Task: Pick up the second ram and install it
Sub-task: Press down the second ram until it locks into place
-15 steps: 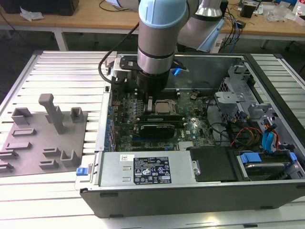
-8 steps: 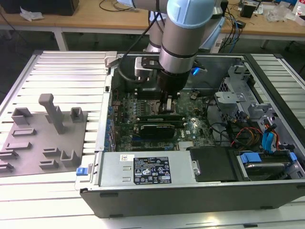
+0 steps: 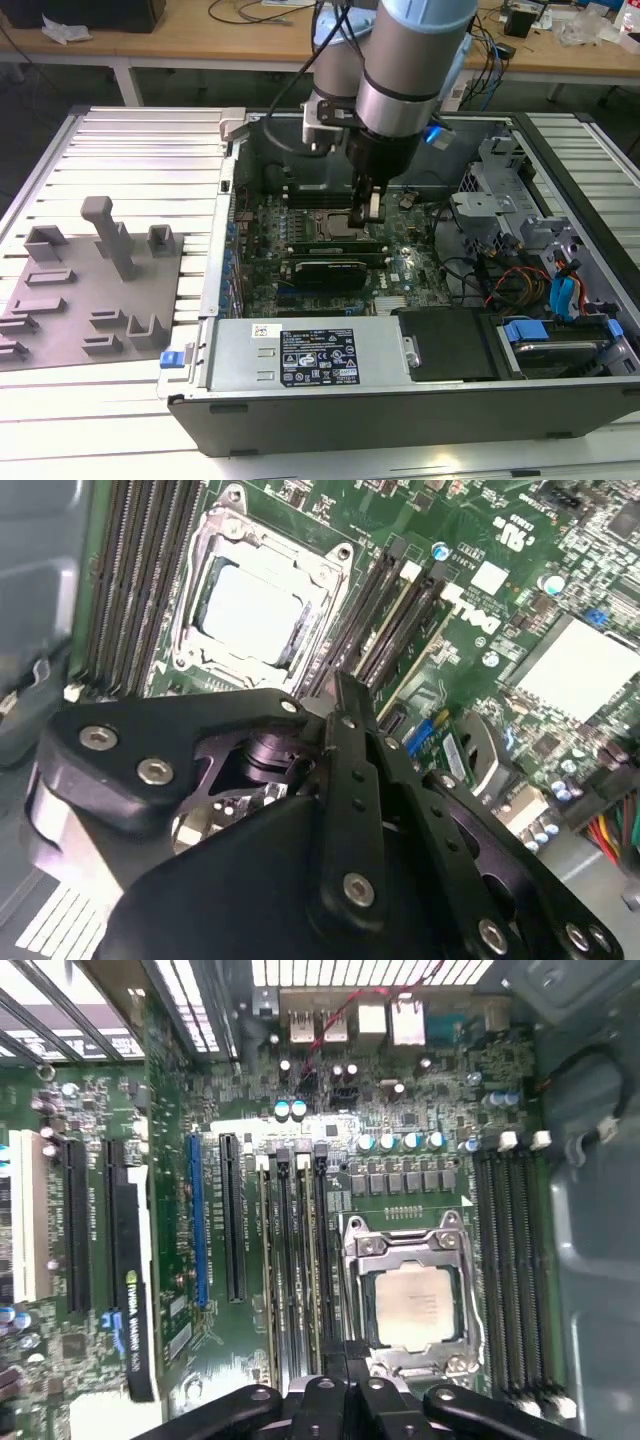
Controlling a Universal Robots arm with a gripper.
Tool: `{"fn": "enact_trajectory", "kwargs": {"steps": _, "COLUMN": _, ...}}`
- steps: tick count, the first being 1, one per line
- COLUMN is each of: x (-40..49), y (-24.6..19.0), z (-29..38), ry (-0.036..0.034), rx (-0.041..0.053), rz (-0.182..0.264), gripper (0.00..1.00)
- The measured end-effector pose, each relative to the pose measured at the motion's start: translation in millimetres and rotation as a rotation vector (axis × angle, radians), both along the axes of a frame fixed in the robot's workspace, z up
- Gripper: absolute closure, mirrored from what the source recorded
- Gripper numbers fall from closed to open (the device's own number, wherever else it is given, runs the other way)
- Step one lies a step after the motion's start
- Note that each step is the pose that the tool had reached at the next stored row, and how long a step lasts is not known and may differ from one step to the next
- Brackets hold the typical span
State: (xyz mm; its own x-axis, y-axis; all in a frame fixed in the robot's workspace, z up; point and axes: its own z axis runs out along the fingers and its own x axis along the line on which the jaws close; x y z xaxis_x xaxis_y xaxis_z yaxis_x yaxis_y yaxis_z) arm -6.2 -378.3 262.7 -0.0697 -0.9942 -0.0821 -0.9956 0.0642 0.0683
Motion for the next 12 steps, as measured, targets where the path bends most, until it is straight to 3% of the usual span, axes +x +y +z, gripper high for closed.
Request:
{"fn": "enact_trajectory", "kwargs": {"steps": 2, "x": 0.0, "y": 0.0, "z": 8.7, "ry": 0.0001, "rx": -0.0001, "rz": 0.0, "gripper": 0.89}}
{"fn": "enact_trajectory", "kwargs": {"steps": 4, "x": 0.0, "y": 0.0, "z": 24.5, "ry": 0.0001, "rx": -0.0002, "rz": 0.0, "gripper": 0.89}}
{"fn": "enact_trajectory", "kwargs": {"steps": 5, "x": 0.0, "y": 0.0, "z": 27.4, "ry": 0.0001, "rx": -0.0002, "rz": 0.0, "gripper": 0.89}}
{"fn": "enact_trajectory", "kwargs": {"steps": 7, "x": 0.0, "y": 0.0, "z": 32.7, "ry": 0.0, "rx": 0.0004, "rz": 0.0, "gripper": 0.89}}
{"fn": "enact_trajectory", "kwargs": {"steps": 12, "x": 0.0, "y": 0.0, "z": 32.8, "ry": 0.0001, "rx": 0.001, "rz": 0.0, "gripper": 0.89}}
